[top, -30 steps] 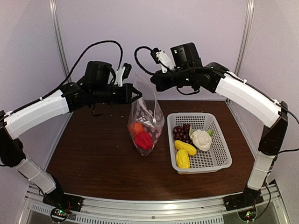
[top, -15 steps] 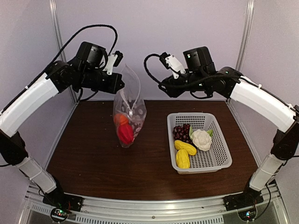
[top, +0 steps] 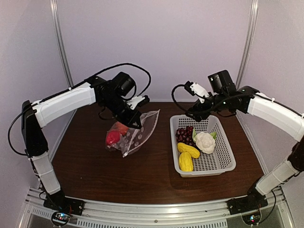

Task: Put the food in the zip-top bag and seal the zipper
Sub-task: Pick up the fake fruit from the bin.

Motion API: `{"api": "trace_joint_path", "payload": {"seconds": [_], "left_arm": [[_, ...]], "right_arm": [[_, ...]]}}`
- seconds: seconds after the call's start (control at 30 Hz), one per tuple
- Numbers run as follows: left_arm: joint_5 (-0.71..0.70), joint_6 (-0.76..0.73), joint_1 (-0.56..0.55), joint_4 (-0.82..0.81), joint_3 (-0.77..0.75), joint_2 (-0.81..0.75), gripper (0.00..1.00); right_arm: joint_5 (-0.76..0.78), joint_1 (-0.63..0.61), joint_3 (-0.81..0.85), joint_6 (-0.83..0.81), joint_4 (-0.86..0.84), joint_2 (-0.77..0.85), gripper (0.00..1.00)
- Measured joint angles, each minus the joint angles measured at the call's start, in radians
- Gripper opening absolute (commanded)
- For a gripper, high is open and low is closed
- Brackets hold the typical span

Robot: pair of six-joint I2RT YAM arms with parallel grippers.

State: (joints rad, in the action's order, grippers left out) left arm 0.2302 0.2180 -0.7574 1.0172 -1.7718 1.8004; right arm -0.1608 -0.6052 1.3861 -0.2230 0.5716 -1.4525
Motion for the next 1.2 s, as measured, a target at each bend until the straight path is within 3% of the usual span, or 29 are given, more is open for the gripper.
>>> {"api": "trace_joint_path", "payload": {"seconds": [0.37, 0.57, 0.77, 1.2], "left_arm": [[0.253, -0.063, -0.003, -0.214, 0.045, 0.011, 0.00], [0.324, -0.060, 0.002, -0.359, 0.207, -0.018, 0.00], [0.343, -0.032, 0.047, -0.468, 0.345, -0.084, 0.00], [0.331, 0.060, 0.127, -0.673, 0.433, -0.220, 0.00]], "right_arm": [[-0.113, 0.040, -0.225, -0.169, 0.108, 0.093, 0.75], [-0.208, 0.040, -0.283, -0.223, 0.166, 0.057, 0.74], [-0.294, 0.040, -0.317, -0.246, 0.196, 0.018, 0.75], [-0.416, 0.038, -0.317, -0.218, 0.196, -0.132, 0.74]]}}
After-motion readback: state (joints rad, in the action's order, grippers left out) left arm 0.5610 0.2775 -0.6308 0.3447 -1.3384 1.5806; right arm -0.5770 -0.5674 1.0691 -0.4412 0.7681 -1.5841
